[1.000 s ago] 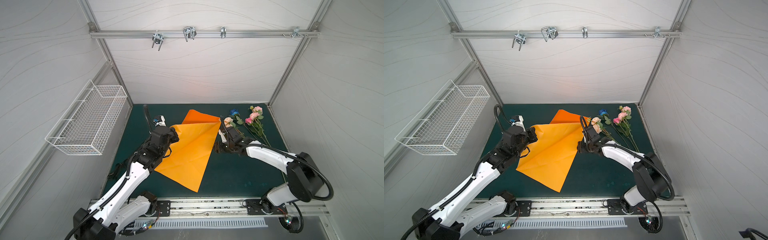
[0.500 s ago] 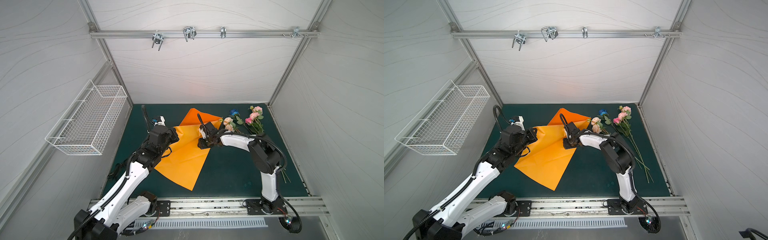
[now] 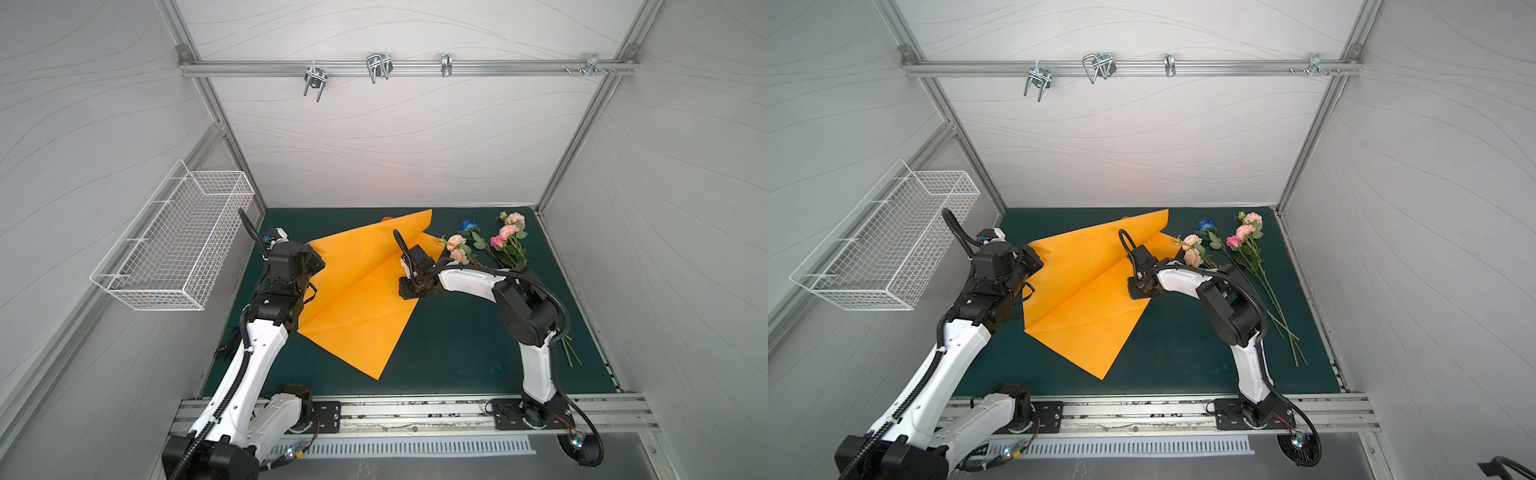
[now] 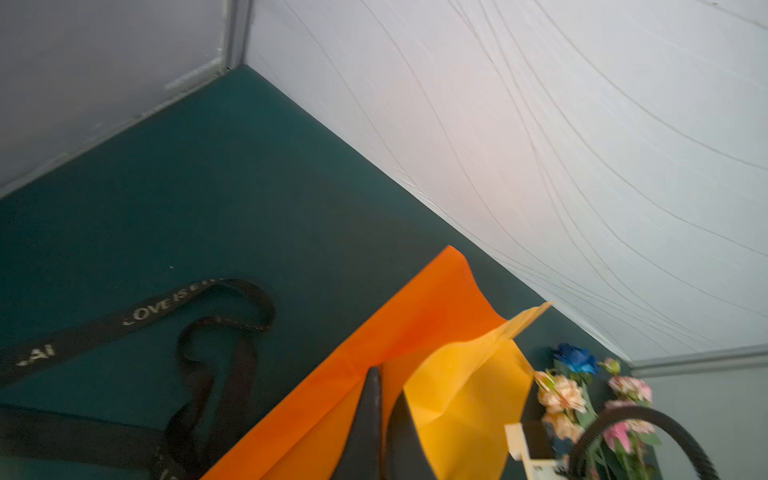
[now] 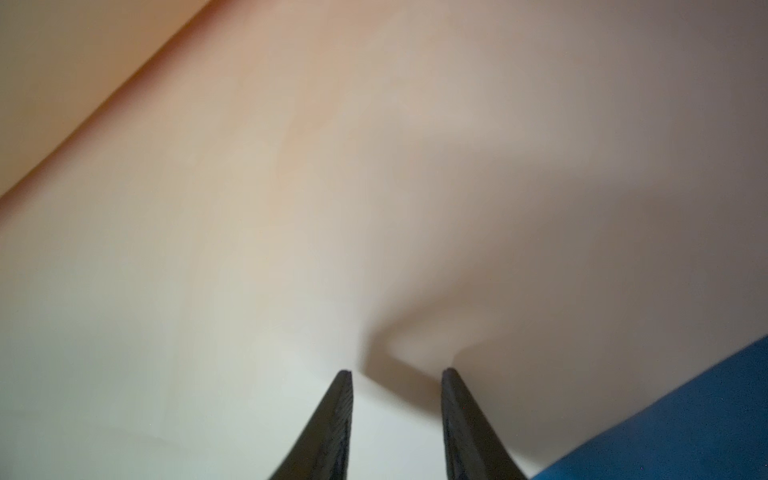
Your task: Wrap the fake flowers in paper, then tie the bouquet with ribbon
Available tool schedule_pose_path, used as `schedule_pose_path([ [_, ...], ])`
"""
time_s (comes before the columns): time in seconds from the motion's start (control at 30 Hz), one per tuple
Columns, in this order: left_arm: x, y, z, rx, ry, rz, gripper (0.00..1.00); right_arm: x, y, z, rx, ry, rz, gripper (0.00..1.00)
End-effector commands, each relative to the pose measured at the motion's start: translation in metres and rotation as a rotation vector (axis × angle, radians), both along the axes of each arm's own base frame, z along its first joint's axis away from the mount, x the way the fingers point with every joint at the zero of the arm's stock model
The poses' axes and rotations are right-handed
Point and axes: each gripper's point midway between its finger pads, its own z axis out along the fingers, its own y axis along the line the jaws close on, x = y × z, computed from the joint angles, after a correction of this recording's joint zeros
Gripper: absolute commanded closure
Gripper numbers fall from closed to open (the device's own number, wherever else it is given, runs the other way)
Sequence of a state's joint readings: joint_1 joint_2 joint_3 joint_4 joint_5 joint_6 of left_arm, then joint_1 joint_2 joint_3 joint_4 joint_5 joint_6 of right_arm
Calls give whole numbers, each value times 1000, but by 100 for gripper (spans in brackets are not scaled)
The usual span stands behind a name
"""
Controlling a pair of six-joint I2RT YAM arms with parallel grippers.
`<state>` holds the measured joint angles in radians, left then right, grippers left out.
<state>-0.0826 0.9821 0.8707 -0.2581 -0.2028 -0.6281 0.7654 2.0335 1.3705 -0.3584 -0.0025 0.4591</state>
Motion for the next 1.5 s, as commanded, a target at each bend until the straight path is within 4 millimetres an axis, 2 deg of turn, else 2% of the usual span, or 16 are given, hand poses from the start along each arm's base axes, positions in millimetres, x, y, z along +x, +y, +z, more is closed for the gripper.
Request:
schedule_pose_path([
  [0.0,1,32,10,64,-4,133,100,-18,-47,-39,-197,117,-63,63],
  [0.2,3,73,-29,-4,59,280,100,-13,-64,-36,-200,123,-101,63],
  [0.3,8,91,-39,0,88,330,100,-9,-69,-30,-208,107,-101,63],
  [0.47,21,114,-30,74,105,372,100,-6,-67,-17,-203,89,-84,62],
  [0.6,30,127,-16,161,116,400,100,-7,-61,2,-158,82,-77,61],
  [0.77,37,143,-21,242,181,456,100,-23,-52,36,-104,25,-27,53],
  [0.9,45,153,-26,303,234,477,100,-44,-44,51,-120,-42,65,47],
  [0.93,49,152,-27,310,245,462,93,-49,-45,52,-140,-54,78,46],
  [0.97,52,150,-29,309,264,439,81,-52,-46,52,-153,-59,85,46],
  [1.0,54,148,-30,300,277,420,66,-54,-47,52,-157,-59,85,45],
  [1.03,55,143,-31,285,287,394,43,-57,-49,50,-160,-53,84,44],
  [1.1,54,136,-30,266,287,355,7,-58,-51,50,-159,-51,72,43],
  [1.13,51,133,-27,266,284,349,1,-59,-53,50,-161,-51,69,43],
  [1.3,38,128,-6,298,257,325,1,-57,-54,51,-140,-56,54,37],
  [1.37,38,122,-5,289,247,290,1,-54,-44,47,-99,-36,66,37],
  [1.47,39,102,-10,226,247,194,1,-49,-22,41,-52,-16,97,38],
])
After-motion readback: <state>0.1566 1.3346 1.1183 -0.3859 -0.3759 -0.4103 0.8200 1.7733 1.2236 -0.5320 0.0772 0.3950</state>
